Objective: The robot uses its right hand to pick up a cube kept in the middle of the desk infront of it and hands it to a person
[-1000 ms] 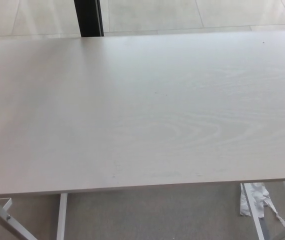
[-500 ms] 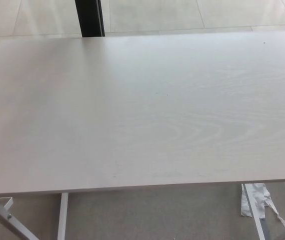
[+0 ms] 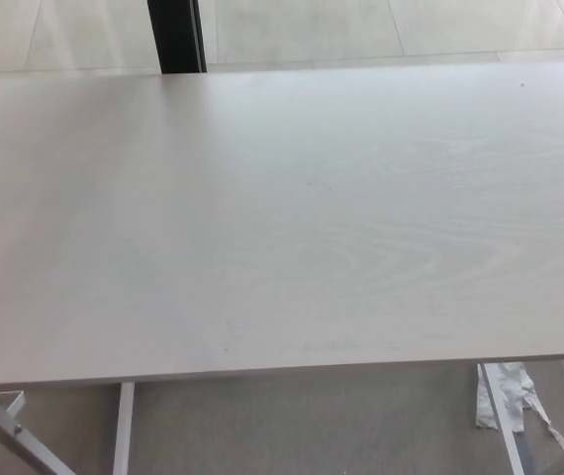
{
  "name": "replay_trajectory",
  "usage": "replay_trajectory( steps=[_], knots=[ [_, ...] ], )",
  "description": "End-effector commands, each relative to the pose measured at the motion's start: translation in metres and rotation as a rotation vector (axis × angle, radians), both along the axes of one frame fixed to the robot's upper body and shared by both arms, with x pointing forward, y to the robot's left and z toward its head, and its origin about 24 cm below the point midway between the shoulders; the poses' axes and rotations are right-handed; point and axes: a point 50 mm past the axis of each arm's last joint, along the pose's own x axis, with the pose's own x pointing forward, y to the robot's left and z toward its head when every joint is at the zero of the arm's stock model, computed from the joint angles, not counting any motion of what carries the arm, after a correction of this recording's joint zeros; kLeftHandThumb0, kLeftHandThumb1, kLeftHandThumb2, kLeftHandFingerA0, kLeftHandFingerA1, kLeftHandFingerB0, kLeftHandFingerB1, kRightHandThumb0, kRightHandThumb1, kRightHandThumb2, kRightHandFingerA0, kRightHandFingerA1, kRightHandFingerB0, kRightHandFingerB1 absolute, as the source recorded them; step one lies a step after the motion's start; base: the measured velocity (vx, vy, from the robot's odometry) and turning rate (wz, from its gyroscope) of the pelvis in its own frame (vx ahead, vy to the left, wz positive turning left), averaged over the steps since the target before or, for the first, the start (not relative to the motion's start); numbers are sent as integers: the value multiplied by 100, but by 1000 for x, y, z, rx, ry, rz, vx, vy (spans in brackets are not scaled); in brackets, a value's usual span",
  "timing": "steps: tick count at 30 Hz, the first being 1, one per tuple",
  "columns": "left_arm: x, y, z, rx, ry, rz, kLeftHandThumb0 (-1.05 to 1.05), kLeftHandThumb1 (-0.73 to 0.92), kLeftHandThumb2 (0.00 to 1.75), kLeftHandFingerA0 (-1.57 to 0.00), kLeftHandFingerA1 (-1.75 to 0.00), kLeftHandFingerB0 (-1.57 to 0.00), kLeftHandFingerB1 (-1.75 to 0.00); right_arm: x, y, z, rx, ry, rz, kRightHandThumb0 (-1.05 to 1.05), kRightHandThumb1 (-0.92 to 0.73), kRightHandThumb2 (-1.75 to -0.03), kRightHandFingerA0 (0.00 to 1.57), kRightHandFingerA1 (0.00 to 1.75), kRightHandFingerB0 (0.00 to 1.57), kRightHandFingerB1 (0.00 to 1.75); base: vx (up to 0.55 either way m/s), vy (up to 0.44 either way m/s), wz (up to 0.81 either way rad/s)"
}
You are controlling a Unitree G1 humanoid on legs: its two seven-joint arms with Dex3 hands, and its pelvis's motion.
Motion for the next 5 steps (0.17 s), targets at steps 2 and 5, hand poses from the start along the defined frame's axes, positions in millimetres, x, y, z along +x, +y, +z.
replay_trajectory(
  steps=[2, 5],
  knots=[
    [-6, 2, 1, 3, -15, 18, -79, 58, 98, -58, -60, -38, -51, -1, -10, 10, 28, -67, 78, -55, -50, -55, 30, 54, 26, 41, 0, 0, 0],
    [-7, 3, 1, 5, -5, 18, -77, 59, 98, -59, -61, -39, -52, 0, -10, 10, 24, -69, 100, -59, -39, -76, 24, 58, 19, 48, 0, 0, 0]
  ],
)
